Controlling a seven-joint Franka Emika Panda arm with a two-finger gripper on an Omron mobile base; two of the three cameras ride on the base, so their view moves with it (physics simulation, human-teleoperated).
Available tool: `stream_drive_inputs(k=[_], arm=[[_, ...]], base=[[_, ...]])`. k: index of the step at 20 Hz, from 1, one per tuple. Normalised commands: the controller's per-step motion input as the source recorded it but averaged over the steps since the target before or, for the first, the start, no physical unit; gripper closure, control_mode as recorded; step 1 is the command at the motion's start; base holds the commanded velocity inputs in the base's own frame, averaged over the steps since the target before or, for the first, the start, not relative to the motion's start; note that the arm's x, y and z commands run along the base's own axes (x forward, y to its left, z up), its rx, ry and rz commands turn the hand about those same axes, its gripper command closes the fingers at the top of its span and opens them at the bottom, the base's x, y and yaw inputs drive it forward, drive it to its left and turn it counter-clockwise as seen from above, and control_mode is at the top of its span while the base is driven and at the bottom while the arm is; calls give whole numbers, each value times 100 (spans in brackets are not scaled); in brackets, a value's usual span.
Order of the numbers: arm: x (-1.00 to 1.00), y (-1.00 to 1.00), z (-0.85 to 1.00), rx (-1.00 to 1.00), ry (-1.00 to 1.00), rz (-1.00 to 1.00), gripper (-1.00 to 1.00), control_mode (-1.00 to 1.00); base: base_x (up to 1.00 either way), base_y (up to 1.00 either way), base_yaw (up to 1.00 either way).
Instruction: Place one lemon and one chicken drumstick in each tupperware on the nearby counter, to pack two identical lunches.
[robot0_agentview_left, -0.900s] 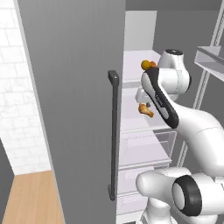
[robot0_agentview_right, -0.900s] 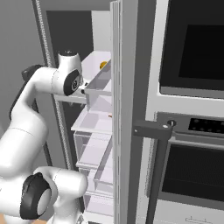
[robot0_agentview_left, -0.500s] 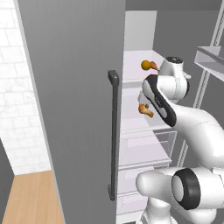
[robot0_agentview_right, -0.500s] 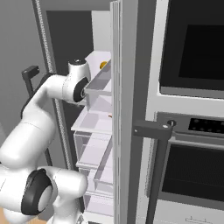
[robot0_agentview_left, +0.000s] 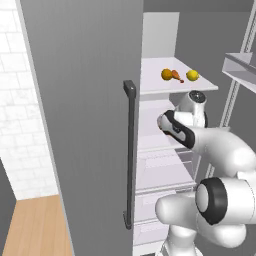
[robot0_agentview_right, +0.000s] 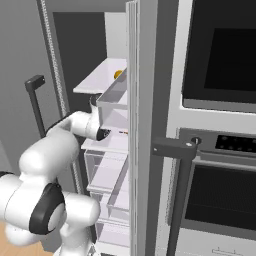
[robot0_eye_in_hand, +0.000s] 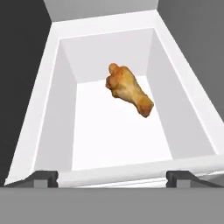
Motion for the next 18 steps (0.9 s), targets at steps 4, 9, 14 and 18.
stream_drive_inputs(k=[4,9,14,18], arm=[[56,-4,-15,0,0,3,-100,-100],[49,-48,-33,0,0,8,-100,-100],[39,-14,-21,0,0,2,-100,-100],[46,0,-24,-1,2,0,-100,-100]], base=[[0,0,0],[0,0,0],[0,0,0],[0,0,0]])
